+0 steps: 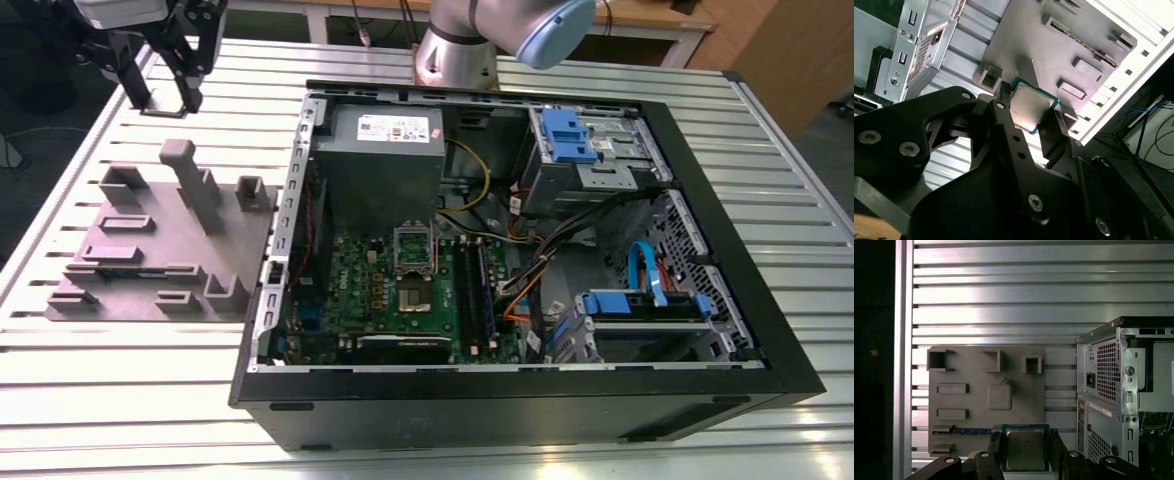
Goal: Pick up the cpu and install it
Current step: 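Pick up the cpu and move it towards the insertion slot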
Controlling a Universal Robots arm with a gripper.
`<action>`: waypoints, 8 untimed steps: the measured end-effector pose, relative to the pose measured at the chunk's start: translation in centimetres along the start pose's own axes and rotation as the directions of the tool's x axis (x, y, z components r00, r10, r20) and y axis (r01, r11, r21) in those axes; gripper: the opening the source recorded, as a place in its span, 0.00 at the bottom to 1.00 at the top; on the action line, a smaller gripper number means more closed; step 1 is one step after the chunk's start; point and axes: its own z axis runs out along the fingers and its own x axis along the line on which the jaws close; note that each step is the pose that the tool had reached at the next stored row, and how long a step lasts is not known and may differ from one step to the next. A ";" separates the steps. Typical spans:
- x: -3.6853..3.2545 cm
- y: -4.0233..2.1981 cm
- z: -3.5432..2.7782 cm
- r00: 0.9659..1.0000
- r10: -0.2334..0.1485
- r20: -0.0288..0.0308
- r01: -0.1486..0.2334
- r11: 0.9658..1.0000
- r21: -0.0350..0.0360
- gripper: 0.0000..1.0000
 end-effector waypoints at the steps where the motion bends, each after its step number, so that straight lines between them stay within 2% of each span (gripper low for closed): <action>1: -0.09 0.00 0.00 1.000 0.000 0.000 0.000 1.000 0.000 0.47; 8: -0.59 0.01 -0.01 1.000 0.000 0.000 0.000 1.000 0.000 0.47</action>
